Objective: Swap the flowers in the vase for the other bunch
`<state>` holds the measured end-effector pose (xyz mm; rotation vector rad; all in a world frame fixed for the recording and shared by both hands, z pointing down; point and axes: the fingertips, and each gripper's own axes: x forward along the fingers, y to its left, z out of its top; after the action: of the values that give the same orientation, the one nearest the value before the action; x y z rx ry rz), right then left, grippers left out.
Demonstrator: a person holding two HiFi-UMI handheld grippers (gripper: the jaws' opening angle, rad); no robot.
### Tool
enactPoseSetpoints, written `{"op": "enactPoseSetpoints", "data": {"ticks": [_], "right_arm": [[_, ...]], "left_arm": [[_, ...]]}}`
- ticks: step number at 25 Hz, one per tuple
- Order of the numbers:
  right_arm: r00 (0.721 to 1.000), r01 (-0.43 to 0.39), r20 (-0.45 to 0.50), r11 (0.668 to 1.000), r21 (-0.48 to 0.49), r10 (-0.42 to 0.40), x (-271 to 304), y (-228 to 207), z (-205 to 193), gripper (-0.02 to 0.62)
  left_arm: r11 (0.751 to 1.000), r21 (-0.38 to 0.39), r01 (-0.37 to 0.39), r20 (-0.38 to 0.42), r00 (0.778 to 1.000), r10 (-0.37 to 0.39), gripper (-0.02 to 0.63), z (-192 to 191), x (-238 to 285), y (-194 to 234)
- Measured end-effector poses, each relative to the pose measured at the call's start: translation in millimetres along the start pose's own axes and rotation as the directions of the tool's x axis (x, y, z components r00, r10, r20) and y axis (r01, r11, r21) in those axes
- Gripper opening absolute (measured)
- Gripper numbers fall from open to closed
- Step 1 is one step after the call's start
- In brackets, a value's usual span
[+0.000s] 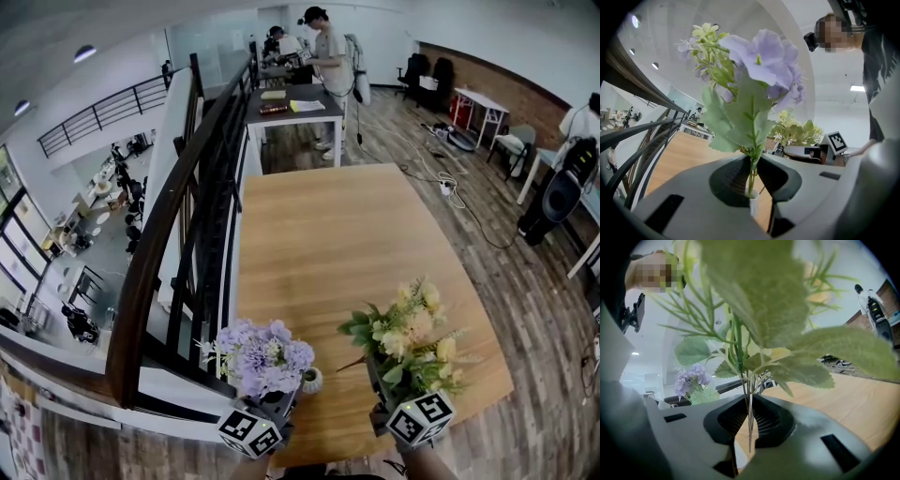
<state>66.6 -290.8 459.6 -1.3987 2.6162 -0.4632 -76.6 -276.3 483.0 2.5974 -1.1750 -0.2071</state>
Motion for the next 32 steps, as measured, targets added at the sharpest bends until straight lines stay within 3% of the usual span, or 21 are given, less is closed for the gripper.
{"op": "enactPoseSetpoints", "data": {"ticks": [11,32], "right_arm": [[1.0,0.003,-0.002,1.0,0.004,-0.003,1.3,-2.2,-1.8,0.054],[0.999,0.021,-0.034,1.0,0.014,-0.021,-3.4,-13.8,-6.6,0.054]], "left_arm": [[1.0,-0.008,0.008,0.013,1.0,-0.008,0.055,-0.2,1.8,1.9],[1.0,-0.014,0.005,-0.035,0.999,-0.006,0.056,-19.3,15.8,3.6]]}}
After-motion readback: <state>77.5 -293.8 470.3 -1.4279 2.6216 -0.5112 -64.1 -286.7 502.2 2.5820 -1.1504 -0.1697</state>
